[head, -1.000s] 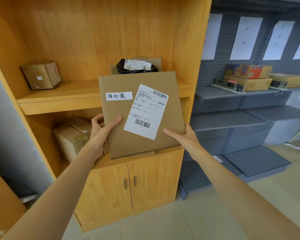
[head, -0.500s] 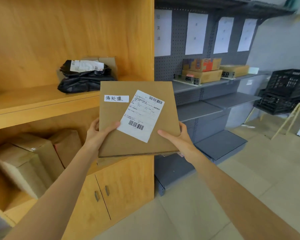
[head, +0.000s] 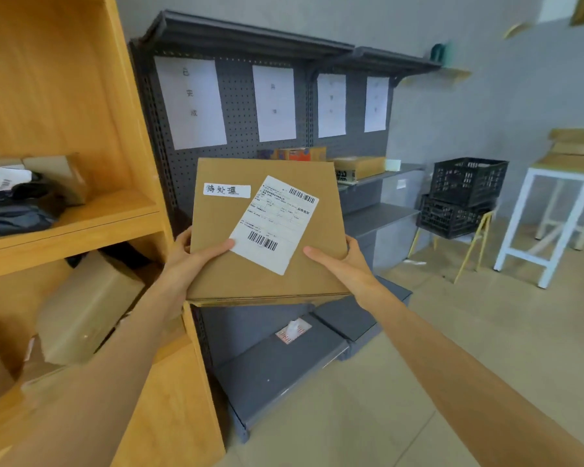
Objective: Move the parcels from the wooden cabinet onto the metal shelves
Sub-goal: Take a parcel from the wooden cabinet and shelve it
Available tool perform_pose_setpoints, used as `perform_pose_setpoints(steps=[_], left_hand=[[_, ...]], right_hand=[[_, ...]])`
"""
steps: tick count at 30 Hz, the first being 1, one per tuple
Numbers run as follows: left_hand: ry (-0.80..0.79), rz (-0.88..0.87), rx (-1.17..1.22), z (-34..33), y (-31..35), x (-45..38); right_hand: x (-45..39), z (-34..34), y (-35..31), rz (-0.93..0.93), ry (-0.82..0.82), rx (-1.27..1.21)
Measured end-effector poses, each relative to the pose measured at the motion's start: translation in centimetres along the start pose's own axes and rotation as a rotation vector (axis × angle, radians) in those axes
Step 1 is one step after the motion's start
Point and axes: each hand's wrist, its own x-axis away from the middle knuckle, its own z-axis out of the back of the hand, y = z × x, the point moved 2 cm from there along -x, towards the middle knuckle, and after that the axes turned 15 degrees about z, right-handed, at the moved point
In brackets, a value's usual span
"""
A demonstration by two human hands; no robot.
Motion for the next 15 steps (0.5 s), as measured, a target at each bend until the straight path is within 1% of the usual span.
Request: perform_pose_setpoints(steps=[3,7,15], left_hand=[[-0.031,-0.013,0.023,-6.3,1.0,-1.3],[-0.082,0.003,0.02,-14.0,2.3,-3.5],[-0.157,-0.014,-0.047,-27.6,4.2,-10.3]], right_hand=[[-3.0,5.8,0.5,0.012,0.029,0.046],[-6.4,12.3,1.8,0.004,0.07,0.046],[-13.6,22.9,6.1,0.008,0.192,0.02]])
